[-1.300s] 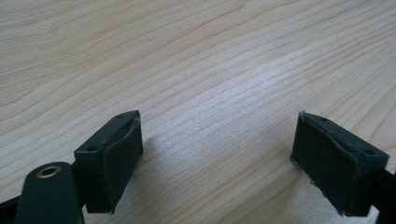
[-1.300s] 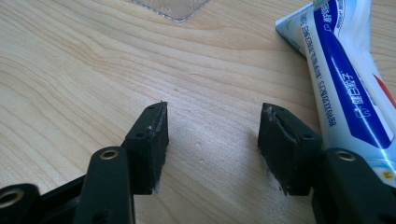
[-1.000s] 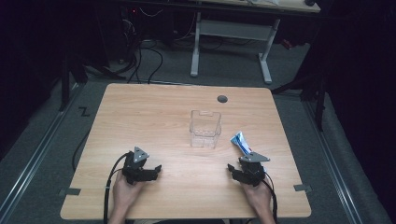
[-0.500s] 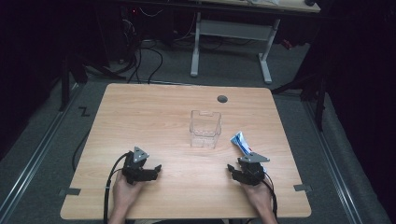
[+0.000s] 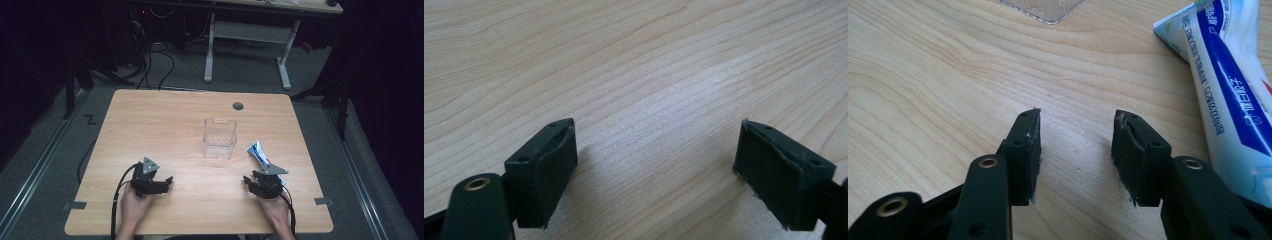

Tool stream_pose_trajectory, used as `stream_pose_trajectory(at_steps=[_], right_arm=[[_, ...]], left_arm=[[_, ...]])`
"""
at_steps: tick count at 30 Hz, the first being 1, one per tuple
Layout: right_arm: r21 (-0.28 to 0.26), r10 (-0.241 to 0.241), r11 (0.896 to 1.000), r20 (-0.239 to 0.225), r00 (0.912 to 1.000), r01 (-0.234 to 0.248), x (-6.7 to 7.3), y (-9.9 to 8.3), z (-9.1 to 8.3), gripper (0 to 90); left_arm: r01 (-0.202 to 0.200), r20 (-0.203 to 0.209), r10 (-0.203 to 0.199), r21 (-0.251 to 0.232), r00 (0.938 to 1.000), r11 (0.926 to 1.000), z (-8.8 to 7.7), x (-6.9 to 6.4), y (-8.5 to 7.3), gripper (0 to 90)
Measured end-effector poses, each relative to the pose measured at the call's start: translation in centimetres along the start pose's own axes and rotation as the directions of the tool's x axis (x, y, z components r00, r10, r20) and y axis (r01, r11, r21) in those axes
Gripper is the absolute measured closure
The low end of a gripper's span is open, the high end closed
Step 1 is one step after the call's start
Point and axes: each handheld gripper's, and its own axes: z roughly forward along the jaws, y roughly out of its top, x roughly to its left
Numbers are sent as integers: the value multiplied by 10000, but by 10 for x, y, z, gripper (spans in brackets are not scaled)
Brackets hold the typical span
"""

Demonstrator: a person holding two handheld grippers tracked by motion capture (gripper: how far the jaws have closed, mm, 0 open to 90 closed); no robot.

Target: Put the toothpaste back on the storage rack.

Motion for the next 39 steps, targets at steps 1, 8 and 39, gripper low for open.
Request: stream_pose_trajectory(at_steps=[1,8,39], right_arm=[[6,34,10000,-64,10000,-34,0,0,0,553],[-129,30,9999,-247,9997,-33,3,1,-4,564],[-906,-233,9956,202,9995,251,-8,15,-46,555]], left_arm=[[2,-11,-2,-14,10000,10000,0,0,0,174],[1,-11,-1,9,10000,10000,0,0,0,174],[14,-30,-14,-4,10000,10000,0,0,0,176]])
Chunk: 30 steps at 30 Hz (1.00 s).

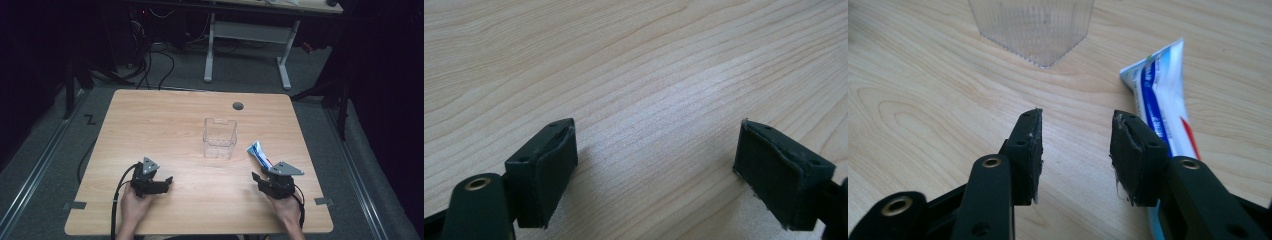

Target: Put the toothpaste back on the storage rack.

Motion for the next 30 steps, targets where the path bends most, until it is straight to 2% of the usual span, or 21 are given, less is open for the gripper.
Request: stream_pose_trajectory(at_steps=[4,17,30], right_arm=[[-23,55,10000,122,9999,-55,-6,4,-4,548],[367,283,9989,574,9979,-304,-28,16,-5,524],[672,138,9976,672,9976,-183,-37,29,0,509]], left_arm=[[-3,-1,3,-2,10000,10000,0,0,0,177],[-13,1,13,1,10000,10000,0,0,0,177],[-7,-8,7,8,10000,10000,0,0,0,178]])
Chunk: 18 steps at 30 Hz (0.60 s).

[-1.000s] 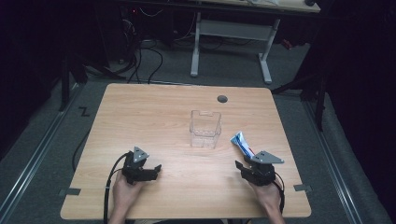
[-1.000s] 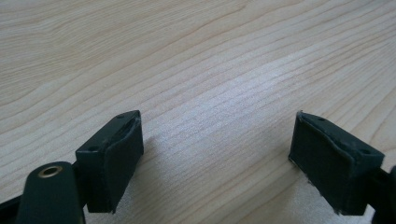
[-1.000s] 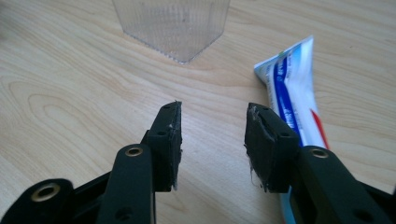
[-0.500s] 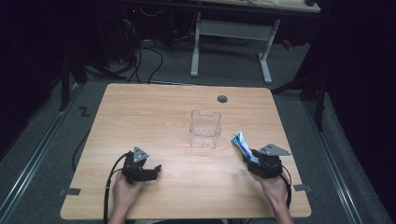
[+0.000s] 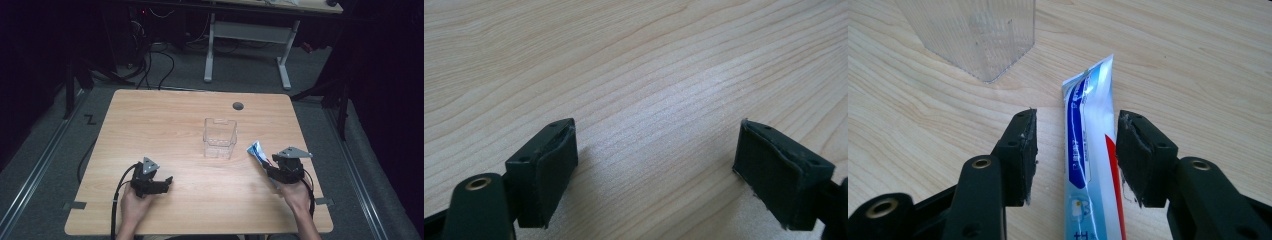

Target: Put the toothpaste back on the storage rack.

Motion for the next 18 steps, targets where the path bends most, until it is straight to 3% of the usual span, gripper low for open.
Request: stream_pose_trajectory(at_steps=[9,18], right_arm=[[691,-47,9976,-61,10000,51,-8,11,17,482],[1352,-273,9904,-150,9995,291,-7,20,35,469]], left_arm=[[-2,-1,2,2,10000,10000,0,0,0,178],[-6,-2,6,2,10000,10000,0,0,0,178]])
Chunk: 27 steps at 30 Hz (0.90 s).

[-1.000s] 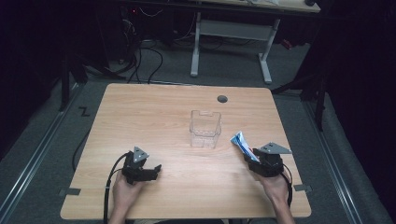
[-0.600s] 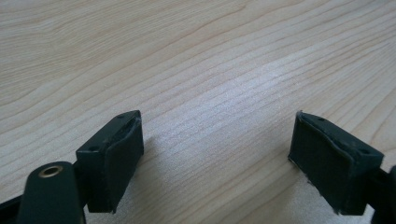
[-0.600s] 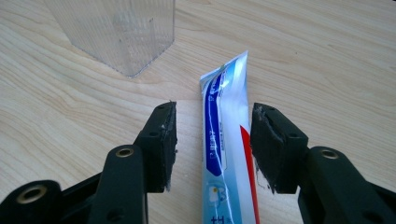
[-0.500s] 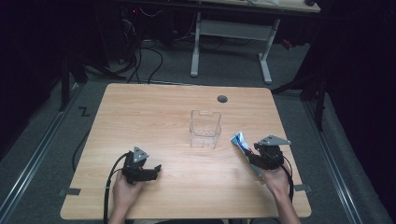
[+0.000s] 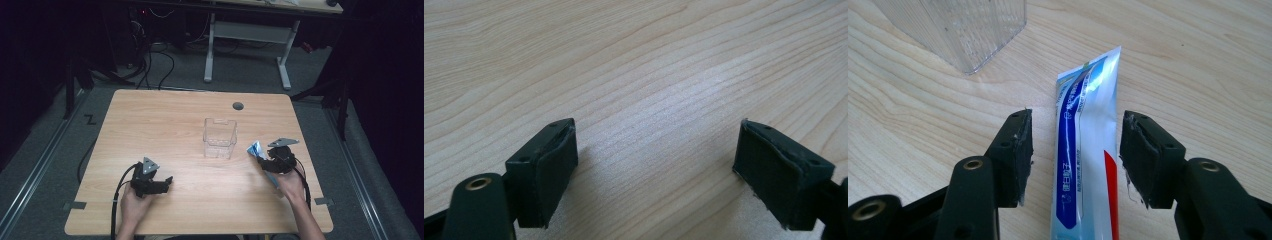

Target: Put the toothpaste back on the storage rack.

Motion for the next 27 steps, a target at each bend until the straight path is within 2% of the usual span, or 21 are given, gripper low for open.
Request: stream_pose_trajectory(at_steps=[11,13,22,27], right_arm=[[538,-129,9985,-27,9999,130,1,7,14,454],[702,-309,9971,34,9995,305,3,12,17,452],[1425,-502,9887,165,9986,474,5,21,32,449],[1523,-438,9875,191,9989,404,3,22,37,456]], left_arm=[[1,1,-1,1,10000,10000,0,0,0,178],[1,1,-1,2,10000,10000,0,0,0,178],[3,0,-3,0,10000,10000,0,0,0,178],[1,0,-1,0,10000,10000,0,0,0,178]])
